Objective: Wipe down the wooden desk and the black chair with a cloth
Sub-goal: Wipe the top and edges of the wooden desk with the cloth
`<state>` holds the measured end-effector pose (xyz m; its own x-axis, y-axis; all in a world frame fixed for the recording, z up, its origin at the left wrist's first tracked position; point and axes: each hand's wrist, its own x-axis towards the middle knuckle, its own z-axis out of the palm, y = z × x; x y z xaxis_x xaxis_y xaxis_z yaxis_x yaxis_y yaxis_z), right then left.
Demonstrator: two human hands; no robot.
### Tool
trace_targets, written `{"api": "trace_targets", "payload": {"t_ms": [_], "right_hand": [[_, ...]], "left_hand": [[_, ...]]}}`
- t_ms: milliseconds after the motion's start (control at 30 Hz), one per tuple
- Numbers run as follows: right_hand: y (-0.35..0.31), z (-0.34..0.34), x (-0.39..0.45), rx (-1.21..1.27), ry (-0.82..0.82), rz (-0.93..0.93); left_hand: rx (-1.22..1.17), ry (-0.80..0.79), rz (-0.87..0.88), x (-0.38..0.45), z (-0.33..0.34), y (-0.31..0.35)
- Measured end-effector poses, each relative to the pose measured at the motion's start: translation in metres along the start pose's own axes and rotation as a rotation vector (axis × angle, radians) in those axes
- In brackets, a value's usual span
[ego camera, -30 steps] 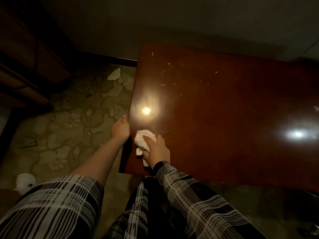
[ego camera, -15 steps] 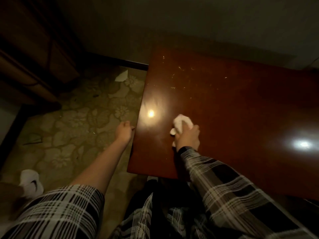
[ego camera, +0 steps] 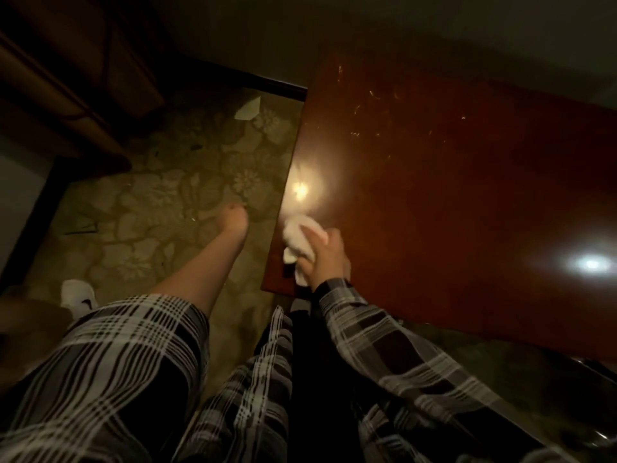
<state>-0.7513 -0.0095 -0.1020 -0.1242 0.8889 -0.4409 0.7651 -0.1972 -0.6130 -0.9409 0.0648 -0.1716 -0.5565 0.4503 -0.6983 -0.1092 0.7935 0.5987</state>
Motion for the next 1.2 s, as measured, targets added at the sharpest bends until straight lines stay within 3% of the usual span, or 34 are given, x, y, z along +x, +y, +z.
{"api": "trace_targets", "payload": {"t_ms": [133, 267, 300, 400, 500, 667, 900, 1200], "right_hand": [[0.005, -0.018, 0.023, -0.279, 0.047, 0.106], [-0.023, 0.024, -0.001, -0.249, -0.208, -0.202], [-0.023, 0.026, 0.001, -0.209, -0.207, -0.232], [-0.013, 0.009, 0.013, -0.082, -0.057, -0.09], [0.012, -0.029, 0.035, -0.137, 0.103, 0.017], [0.047, -0.08, 0.06, -0.338, 0.082, -0.023], [0.064, -0.108, 0.105, -0.381, 0.129, -0.102], [0.047, -0.166, 0.221, -0.287, 0.255, -0.098]], "left_hand": [[-0.048, -0.07, 0.037, -0.018, 0.017, 0.014], [-0.041, -0.064, 0.062, -0.02, 0.024, 0.009], [-0.035, -0.07, 0.049, -0.02, 0.025, 0.009], [0.007, -0.073, 0.073, -0.009, 0.032, 0.007], [0.093, -0.073, 0.109, -0.011, 0.045, 0.015], [0.427, 0.13, 0.254, -0.044, 0.084, 0.034], [0.694, 0.361, 0.503, -0.055, 0.137, 0.062], [0.641, 0.414, 0.571, -0.053, 0.201, 0.094]]}}
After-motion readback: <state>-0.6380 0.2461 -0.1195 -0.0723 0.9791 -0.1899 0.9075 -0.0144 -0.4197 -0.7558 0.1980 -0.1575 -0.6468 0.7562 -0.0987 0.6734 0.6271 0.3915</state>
